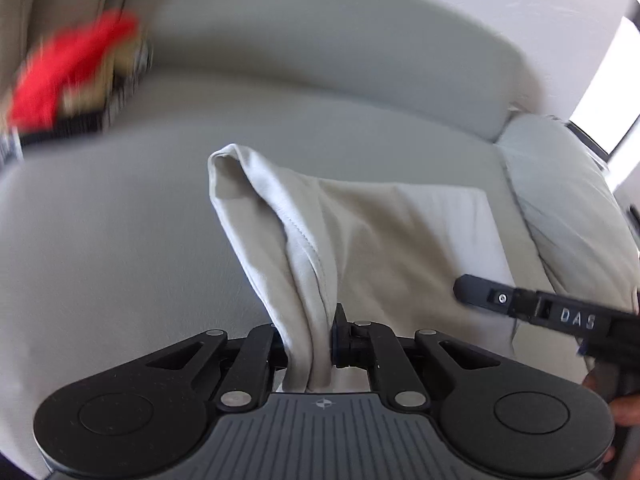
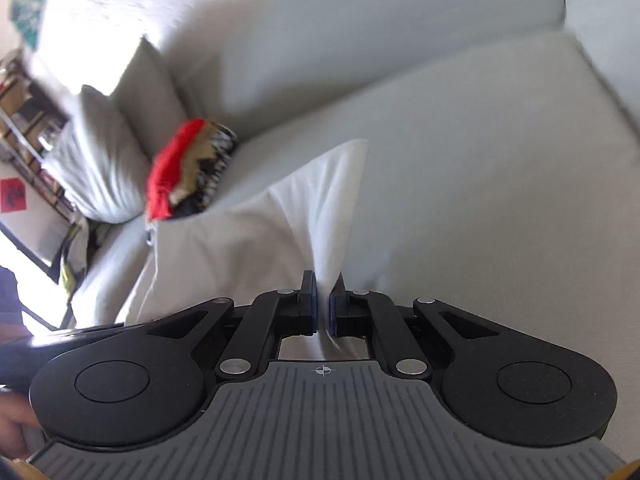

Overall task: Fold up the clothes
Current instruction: 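Grasp the shirt edge with both grippers and lift it off the seat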

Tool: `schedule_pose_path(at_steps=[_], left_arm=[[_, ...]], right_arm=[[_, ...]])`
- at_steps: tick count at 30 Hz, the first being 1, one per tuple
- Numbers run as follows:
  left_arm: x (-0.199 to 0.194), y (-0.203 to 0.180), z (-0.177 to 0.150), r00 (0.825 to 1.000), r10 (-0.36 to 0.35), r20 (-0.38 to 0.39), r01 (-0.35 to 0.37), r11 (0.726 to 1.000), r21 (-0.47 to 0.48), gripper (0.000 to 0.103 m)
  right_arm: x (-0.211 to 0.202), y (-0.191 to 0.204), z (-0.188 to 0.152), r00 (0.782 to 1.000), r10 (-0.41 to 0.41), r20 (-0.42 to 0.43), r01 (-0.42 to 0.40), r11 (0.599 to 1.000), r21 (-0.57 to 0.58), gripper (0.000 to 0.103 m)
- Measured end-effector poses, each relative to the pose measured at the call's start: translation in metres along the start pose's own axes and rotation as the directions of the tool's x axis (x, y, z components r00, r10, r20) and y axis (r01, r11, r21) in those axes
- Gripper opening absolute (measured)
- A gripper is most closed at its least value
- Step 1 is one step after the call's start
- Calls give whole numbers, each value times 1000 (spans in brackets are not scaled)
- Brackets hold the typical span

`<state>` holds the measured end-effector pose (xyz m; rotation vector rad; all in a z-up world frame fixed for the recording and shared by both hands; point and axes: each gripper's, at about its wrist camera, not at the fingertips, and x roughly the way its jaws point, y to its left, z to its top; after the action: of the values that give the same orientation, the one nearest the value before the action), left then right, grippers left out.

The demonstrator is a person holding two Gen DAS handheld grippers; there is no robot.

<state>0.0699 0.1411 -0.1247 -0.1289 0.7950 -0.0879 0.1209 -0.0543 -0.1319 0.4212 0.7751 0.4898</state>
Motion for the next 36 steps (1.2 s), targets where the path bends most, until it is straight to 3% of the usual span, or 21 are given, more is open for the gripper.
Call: schedule_pose_path(at_steps=[2,5,9,13,18,23,25,26,30,36], left_arm=[[-47,-19,-19,992,23,123,-32,997,73,6],[-104,-43,-39,967,-5,257,-18,996,88,6],[-169,-78,-54,913,-94,396,46,991,129,6],[-215,-118,-57,847,-235,476,126,960,249,6],[-248,-166,-45,767,-436,471,265,883,387,7],[-241,-222,-18,697,-614,369,450,776,442,7],[-228,-252,-12,690,-651,316,498,744,445,7],[-216,-266,-11,696,-659,284,515,734,442,7],[-159,-318,-4,747,-649,146,550,726,411,7],[-76,-370,4,815,-579,-1,542,763,352,7]], right_arm=[[-39,11,-4,998,21,62,-19,999,-29,5],[-107,17,-13,985,64,158,-57,997,-48,5],[-194,18,-30,949,96,299,-82,995,-61,5],[-278,20,-46,888,73,454,-26,994,-110,5],[-380,12,-64,792,6,611,58,995,-86,5],[-443,-1,-72,706,-174,686,240,971,-1,5],[-453,-13,-70,681,-251,688,295,954,56,5],[-455,-22,-67,677,-285,678,305,948,94,5],[-458,-82,-57,702,-390,596,298,921,252,5],[-425,-163,-36,742,-472,477,340,877,339,5]])
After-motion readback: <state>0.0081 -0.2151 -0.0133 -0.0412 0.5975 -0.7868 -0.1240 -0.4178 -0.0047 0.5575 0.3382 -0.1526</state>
